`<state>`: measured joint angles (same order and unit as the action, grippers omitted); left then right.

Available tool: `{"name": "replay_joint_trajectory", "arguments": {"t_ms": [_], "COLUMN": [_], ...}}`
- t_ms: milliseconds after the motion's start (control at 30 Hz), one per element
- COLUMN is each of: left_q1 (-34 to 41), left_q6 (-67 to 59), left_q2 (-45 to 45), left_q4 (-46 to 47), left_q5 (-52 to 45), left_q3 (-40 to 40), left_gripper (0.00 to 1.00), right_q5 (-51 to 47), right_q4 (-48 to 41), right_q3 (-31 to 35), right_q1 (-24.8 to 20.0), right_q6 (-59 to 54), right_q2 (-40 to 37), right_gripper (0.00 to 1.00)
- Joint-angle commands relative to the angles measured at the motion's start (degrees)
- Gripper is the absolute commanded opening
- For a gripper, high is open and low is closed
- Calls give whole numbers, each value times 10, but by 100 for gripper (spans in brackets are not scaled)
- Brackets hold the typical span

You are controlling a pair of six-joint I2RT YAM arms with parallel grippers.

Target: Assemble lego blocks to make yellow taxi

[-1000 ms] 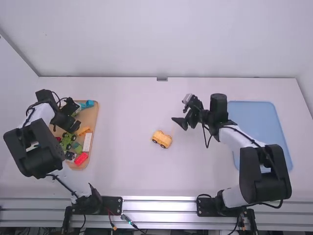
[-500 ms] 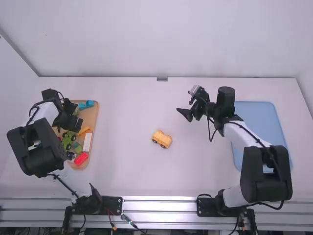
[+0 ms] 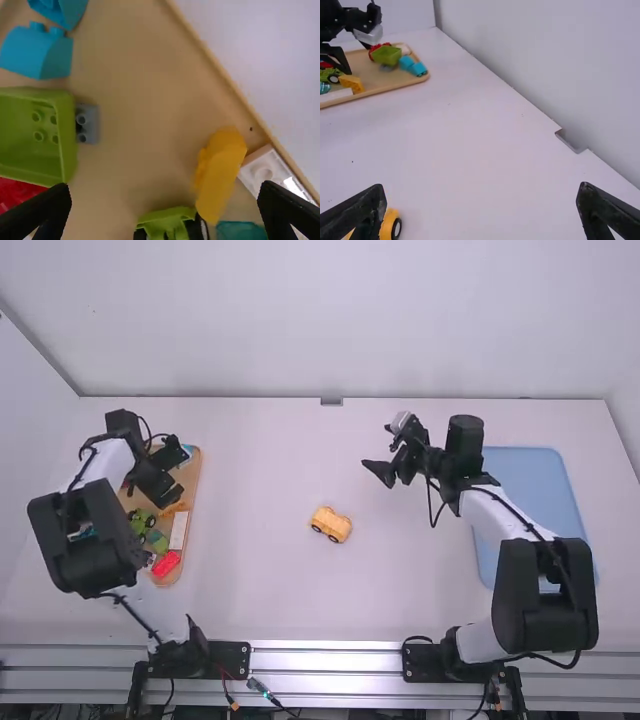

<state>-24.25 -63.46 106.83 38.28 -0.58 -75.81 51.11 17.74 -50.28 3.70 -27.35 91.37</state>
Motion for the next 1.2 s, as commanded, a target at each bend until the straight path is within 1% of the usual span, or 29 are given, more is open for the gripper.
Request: {"name": "replay_joint_trajectory", "arguments": {"t_ms": [0, 100, 267, 367, 400, 533, 667, 800, 900, 967, 1167], "left_q1": [-26, -55, -80, -79, -79, -79, -85, -81, -80, -80, -83], "left_q6": [-85, -120, -125, -138, -147, -174, -177, -224, -209, -195, -196], "left_q2": [10, 10, 31, 48, 50, 66, 68, 80, 90, 95, 101], "left_q4": [5, 14, 24, 42, 47, 52, 41, 39, 35, 26, 28], "left_q5": [-45, -86, -90, -89, -89, -104, -130, -170, -154, -140, -141], "left_q3": [-7, -7, -7, -7, -7, -7, -7, -7, -7, -7, -7], "left_gripper": [99, 99, 99, 99, 98, 97, 98, 98, 94, 94, 93], "right_q5": [9, 9, 10, 12, 12, 12, 11, 12, 16, 16, 16], "right_q4": [-2, 0, 19, 22, 23, 29, 29, 28, 28, 27, 27], "right_q3": [-15, -15, -15, -15, -15, -15, -15, -15, -15, -15, -15], "right_q1": [-1, -5, -12, -11, -11, -11, -11, -11, -11, -11, -11], "right_q6": [6, 6, 53, 55, 55, 66, 66, 66, 66, 66, 66], "right_q2": [-10, -10, -10, -10, -10, -10, -10, -10, -10, -10, -10], "right_gripper": [99, 99, 99, 99, 99, 99, 99, 99, 99, 99, 99]}}
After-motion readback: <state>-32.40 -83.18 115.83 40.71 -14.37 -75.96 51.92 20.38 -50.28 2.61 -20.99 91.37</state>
